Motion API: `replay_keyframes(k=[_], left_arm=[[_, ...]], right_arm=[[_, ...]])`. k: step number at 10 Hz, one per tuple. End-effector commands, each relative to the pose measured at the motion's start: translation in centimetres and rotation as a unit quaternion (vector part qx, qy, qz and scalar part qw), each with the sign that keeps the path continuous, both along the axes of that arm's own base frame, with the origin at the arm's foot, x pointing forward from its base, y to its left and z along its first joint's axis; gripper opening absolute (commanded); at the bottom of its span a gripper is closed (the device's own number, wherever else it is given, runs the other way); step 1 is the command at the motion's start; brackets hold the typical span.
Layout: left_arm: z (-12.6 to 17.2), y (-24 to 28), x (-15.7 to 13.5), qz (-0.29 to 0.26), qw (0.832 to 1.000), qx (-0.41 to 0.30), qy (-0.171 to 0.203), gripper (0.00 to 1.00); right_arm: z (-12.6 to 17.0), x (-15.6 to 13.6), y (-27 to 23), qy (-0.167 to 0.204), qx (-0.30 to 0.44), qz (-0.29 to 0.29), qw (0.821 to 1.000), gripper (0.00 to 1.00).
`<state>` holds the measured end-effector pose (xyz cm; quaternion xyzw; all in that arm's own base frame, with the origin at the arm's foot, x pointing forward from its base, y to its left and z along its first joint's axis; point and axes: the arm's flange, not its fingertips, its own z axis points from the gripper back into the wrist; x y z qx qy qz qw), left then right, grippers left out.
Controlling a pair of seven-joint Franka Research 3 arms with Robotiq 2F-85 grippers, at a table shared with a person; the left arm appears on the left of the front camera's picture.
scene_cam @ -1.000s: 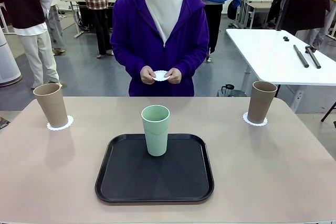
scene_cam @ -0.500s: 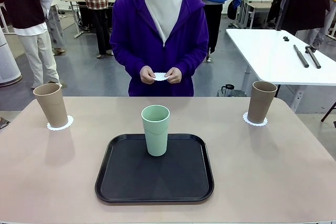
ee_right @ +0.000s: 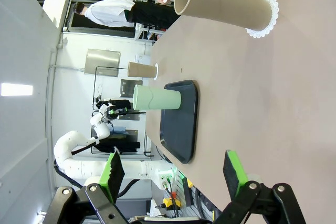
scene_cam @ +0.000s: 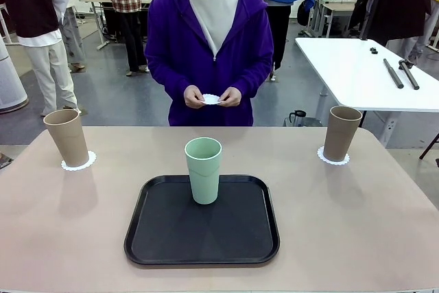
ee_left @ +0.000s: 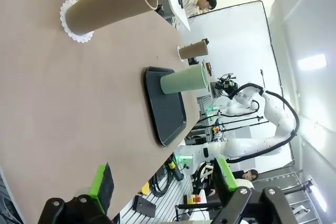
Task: Place coasters on the table and set cups on them.
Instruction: Take one Reusable plastic cup from the Flat Tray and place it on a coaster set by the human.
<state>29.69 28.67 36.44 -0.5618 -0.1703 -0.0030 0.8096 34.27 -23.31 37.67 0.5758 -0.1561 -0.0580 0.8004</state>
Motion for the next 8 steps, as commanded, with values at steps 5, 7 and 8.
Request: replay_keyframes(k=[5, 7, 8], left_arm=[[-0.10, 0.00, -0.25, 0.005, 1.000, -0.003, -0.001, 1.00], [-0.10, 0.00, -0.25, 0.005, 1.000, -0.003, -0.001, 1.00], [-0.10, 0.00, -0.25, 0.005, 1.000, -0.003, -0.001, 1.00]], right_arm=[[0.03, -0.12, -0.02, -0.002, 0.002, -0.001, 1.000, 1.00], [0.03, -0.12, -0.02, -0.002, 0.002, -0.001, 1.000, 1.00], [0.03, -0.12, -0.02, -0.002, 0.002, -0.001, 1.000, 1.00]])
